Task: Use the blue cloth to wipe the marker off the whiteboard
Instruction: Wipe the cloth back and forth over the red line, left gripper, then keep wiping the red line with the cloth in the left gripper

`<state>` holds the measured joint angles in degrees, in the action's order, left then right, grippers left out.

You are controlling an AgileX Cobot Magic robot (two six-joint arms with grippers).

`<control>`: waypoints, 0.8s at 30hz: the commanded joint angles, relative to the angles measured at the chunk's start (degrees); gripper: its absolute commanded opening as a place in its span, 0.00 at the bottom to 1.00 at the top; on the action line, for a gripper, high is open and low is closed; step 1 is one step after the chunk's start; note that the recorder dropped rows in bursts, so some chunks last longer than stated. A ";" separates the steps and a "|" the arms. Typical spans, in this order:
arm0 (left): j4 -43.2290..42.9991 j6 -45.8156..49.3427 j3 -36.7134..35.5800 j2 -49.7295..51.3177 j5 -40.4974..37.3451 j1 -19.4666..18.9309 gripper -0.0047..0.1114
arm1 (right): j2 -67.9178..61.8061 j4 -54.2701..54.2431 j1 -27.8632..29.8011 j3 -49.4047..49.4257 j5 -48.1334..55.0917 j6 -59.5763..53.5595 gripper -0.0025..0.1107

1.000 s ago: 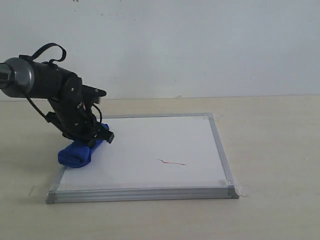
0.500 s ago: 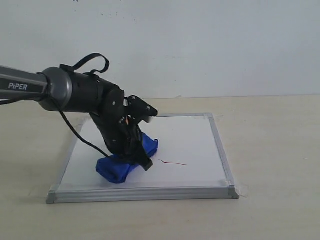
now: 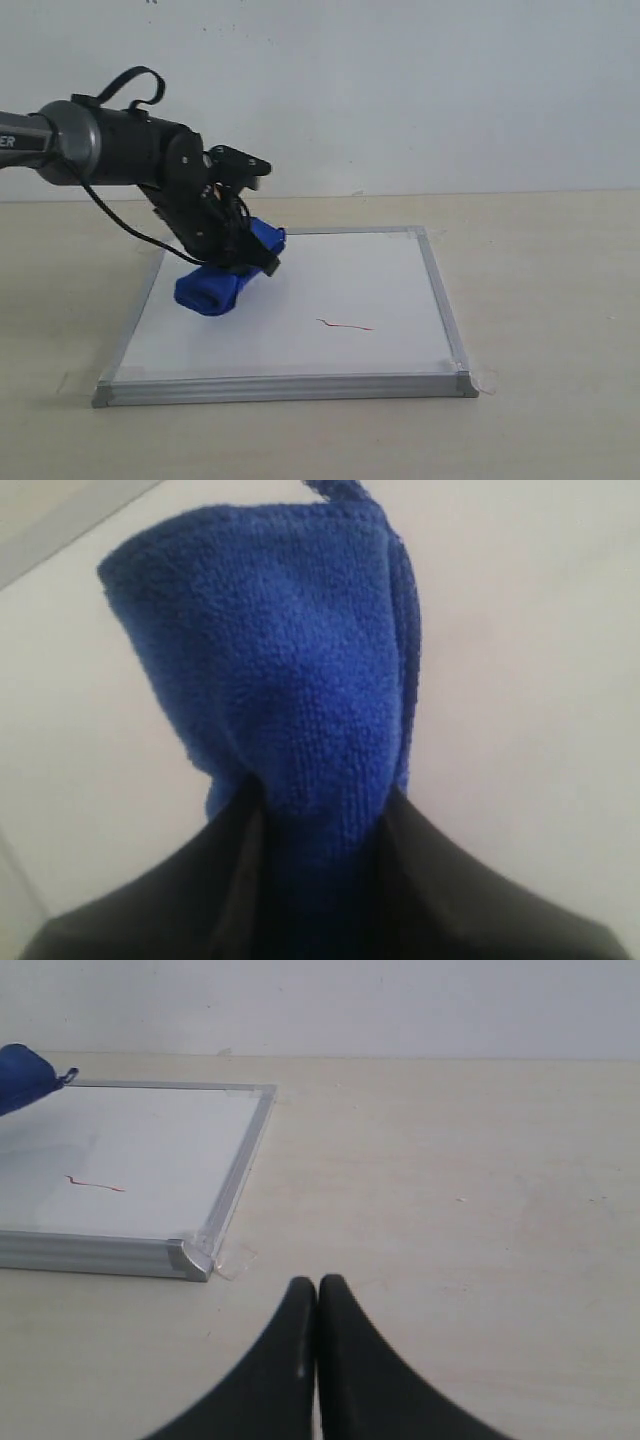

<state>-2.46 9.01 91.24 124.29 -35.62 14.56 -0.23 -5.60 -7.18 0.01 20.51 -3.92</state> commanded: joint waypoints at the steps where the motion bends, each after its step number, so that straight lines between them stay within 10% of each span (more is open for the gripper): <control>1: 0.79 -0.57 0.31 0.12 -5.61 -3.93 0.07 | 0.23 -0.02 0.32 -0.01 -0.34 0.08 0.02; 18: 5.84 3.68 -4.72 -1.23 -2.04 11.72 0.07 | 0.23 -0.02 0.32 -0.01 -0.34 0.08 0.02; 24: 3.47 2.11 -1.89 -1.02 1.15 2.83 0.07 | 0.23 -0.02 0.32 -0.01 -0.34 0.08 0.02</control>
<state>1.69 11.89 88.46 123.79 -35.27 21.34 -0.23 -5.60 -7.09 0.01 20.51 -3.81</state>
